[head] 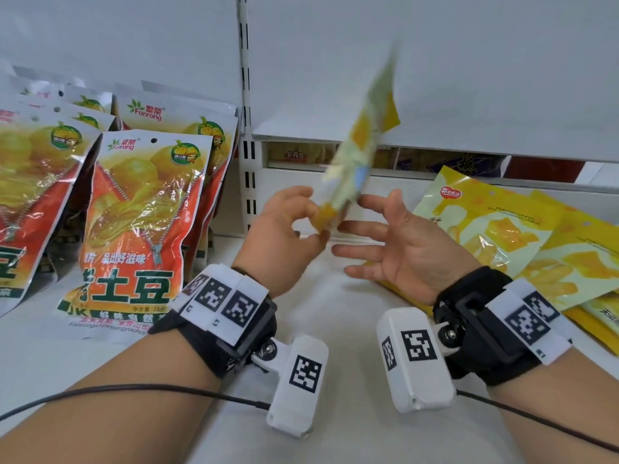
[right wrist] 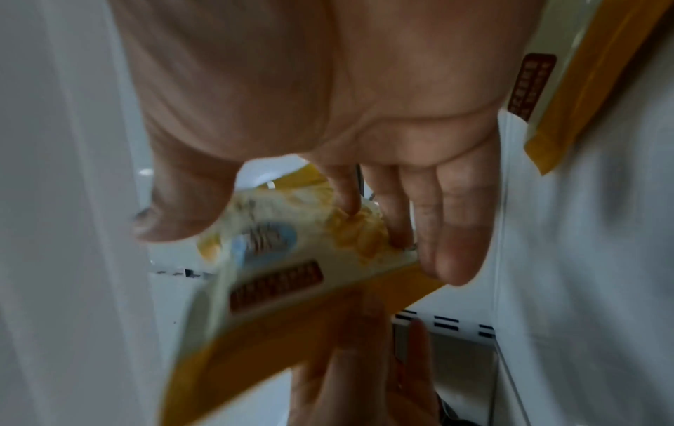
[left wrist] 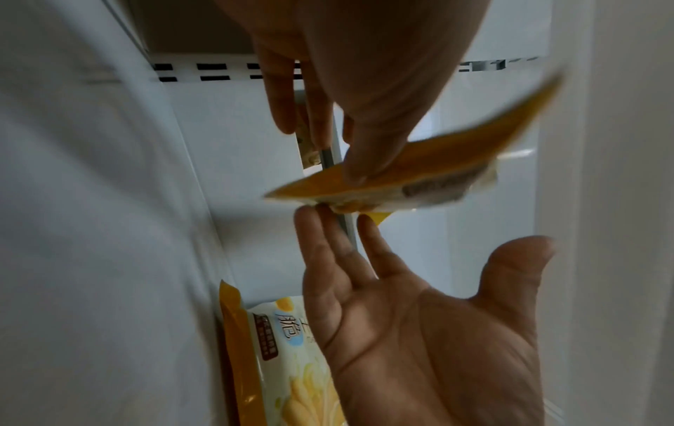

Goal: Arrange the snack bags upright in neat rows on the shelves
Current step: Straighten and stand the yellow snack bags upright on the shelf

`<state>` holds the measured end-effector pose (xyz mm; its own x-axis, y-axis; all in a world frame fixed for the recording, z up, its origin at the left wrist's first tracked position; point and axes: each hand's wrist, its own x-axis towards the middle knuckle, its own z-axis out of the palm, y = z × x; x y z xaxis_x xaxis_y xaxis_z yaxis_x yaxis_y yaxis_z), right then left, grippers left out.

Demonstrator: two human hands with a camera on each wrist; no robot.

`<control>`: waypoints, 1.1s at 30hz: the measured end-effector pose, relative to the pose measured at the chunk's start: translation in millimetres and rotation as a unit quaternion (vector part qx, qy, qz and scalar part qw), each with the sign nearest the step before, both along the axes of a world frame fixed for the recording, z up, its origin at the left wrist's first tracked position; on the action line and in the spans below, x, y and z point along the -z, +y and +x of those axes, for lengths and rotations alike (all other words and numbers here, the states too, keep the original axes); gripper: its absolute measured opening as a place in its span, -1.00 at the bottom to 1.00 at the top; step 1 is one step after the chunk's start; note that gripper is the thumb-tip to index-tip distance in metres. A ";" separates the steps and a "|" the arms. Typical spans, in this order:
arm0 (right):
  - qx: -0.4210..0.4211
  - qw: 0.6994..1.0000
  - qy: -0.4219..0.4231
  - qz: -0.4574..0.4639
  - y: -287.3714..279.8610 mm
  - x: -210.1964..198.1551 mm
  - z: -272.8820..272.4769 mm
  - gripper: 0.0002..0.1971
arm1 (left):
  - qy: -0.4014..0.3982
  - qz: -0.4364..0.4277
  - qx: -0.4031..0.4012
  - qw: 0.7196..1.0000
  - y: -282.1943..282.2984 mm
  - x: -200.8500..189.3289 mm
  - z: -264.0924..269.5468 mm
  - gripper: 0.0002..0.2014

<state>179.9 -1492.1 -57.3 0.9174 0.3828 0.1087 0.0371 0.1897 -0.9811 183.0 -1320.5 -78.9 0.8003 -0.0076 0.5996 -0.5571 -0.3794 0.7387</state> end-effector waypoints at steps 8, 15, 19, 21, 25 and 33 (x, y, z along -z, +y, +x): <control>-0.012 1.000 -0.005 0.027 -2.8 4.2 0.2 -0.47 | 0.021 0.043 0.106 0.993 0.2 -0.1 -5.6 -0.56; -0.036 0.999 -0.009 0.036 -11.8 1.5 2.4 -0.59 | 0.167 -0.168 0.075 0.969 15.9 5.7 10.4 -0.48; 0.033 0.998 -0.027 0.039 -14.0 3.5 10.0 -0.58 | 0.195 -0.217 0.137 0.947 22.6 6.4 12.4 -0.80; 0.100 0.993 -0.047 0.052 -13.8 4.3 14.1 -0.74 | 0.187 -0.213 0.127 0.951 25.5 7.6 14.2 -0.78; 0.217 0.971 -0.102 -0.025 -15.0 8.3 19.0 -0.80 | 0.185 -0.180 0.127 0.958 23.2 10.3 13.4 -0.78; 0.222 0.964 -0.115 -0.088 -15.8 14.4 22.1 -0.60 | 0.156 -0.290 0.114 0.937 21.7 5.7 12.5 -0.97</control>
<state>202.0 -1507.9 -71.7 0.9542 -0.0102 0.2988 0.2976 -0.0636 -0.9526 195.4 -1298.8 -84.5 0.9548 0.0553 0.2922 -0.2968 0.2397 0.9244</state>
